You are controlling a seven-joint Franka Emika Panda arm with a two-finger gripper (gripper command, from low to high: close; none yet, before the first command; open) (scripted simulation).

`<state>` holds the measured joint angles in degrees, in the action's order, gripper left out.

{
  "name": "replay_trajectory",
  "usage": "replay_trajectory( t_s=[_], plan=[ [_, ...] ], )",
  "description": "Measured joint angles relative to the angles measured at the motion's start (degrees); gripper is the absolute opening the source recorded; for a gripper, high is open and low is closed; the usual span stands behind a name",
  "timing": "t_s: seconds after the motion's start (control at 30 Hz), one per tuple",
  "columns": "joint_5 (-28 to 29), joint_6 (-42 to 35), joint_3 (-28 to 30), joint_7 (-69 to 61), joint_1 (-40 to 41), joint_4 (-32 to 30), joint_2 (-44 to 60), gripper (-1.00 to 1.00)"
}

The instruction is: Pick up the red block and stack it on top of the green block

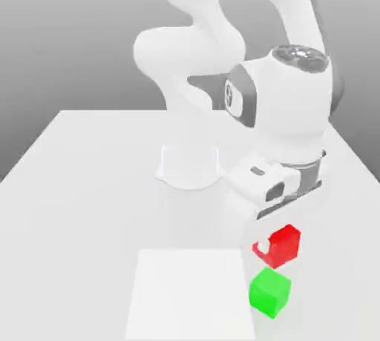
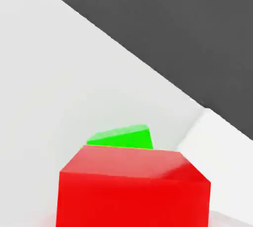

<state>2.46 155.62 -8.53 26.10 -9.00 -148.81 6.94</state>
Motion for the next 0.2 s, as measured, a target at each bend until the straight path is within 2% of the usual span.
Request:
replay_trajectory(
  t_s=[0.07,0.1,0.2],
  plan=[
    [1.70,3.80,0.88,1.09,-0.55,0.16,4.01,-1.00],
    [2.17,4.81,1.14,1.40,-0.72,0.21,5.10,1.00],
    [2.17,4.81,1.14,1.40,-0.72,0.21,5.10,1.00]
  ],
)
